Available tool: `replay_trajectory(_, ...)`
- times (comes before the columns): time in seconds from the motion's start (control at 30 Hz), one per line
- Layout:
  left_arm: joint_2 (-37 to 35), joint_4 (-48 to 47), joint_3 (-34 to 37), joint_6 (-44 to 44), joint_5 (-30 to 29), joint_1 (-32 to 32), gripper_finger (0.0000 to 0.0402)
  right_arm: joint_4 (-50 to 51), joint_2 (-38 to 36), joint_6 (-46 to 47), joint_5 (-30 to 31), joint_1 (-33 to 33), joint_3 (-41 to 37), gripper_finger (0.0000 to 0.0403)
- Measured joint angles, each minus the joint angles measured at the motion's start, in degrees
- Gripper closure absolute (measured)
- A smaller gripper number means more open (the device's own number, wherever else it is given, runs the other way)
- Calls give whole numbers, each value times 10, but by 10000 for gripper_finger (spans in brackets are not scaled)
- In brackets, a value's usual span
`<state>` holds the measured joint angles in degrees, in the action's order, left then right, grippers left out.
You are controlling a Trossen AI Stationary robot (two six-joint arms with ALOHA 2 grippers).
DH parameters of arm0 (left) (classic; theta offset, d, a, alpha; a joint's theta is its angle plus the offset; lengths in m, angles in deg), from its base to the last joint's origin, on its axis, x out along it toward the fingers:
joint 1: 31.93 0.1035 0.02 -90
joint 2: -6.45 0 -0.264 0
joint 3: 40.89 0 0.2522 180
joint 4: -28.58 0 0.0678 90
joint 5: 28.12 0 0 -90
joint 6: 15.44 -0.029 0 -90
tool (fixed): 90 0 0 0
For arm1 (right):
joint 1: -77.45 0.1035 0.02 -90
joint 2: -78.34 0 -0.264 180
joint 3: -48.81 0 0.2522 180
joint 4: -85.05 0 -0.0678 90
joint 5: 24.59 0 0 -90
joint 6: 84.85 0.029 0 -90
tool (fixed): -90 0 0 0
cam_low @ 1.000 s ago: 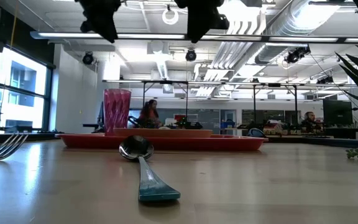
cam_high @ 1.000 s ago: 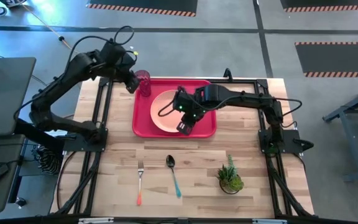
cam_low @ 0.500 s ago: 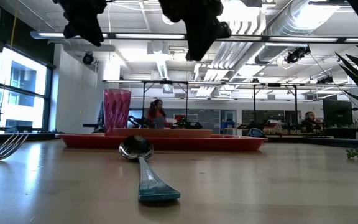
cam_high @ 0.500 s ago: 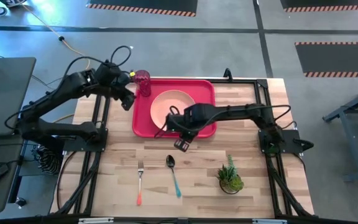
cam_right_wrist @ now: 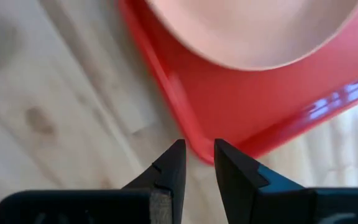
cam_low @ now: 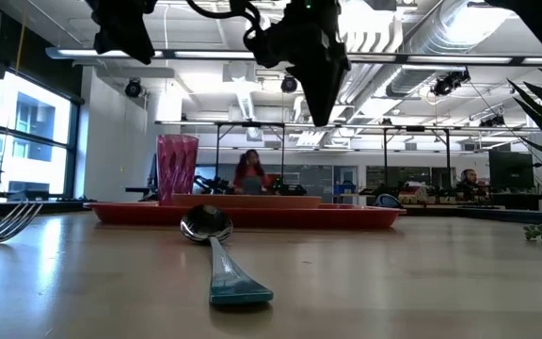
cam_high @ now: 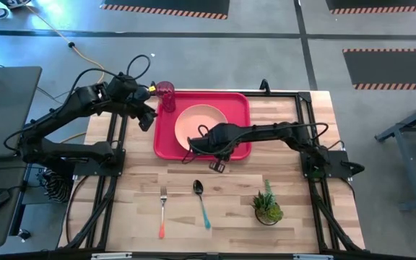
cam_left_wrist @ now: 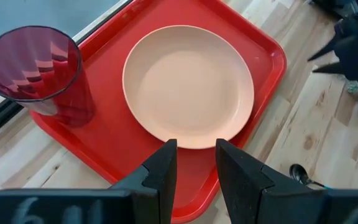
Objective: Pick and place plate/cup/fork/spoon on tray
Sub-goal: Adjust the pink plate on the red tray
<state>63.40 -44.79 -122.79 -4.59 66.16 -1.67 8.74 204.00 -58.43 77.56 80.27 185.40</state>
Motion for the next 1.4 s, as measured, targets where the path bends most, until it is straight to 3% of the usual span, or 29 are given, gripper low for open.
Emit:
replay_trajectory(0.73,0,0,0,-2,-25,0,300,-4,-4,-104,40,-109,-10,327)
replay_trajectory(0.97,0,0,0,-1,-35,0,300,-65,-74,-99,23,-130,-184,327)
replay_trajectory(1.4,0,1,0,9,-35,0,300,-353,-270,-93,-70,-213,-422,327)
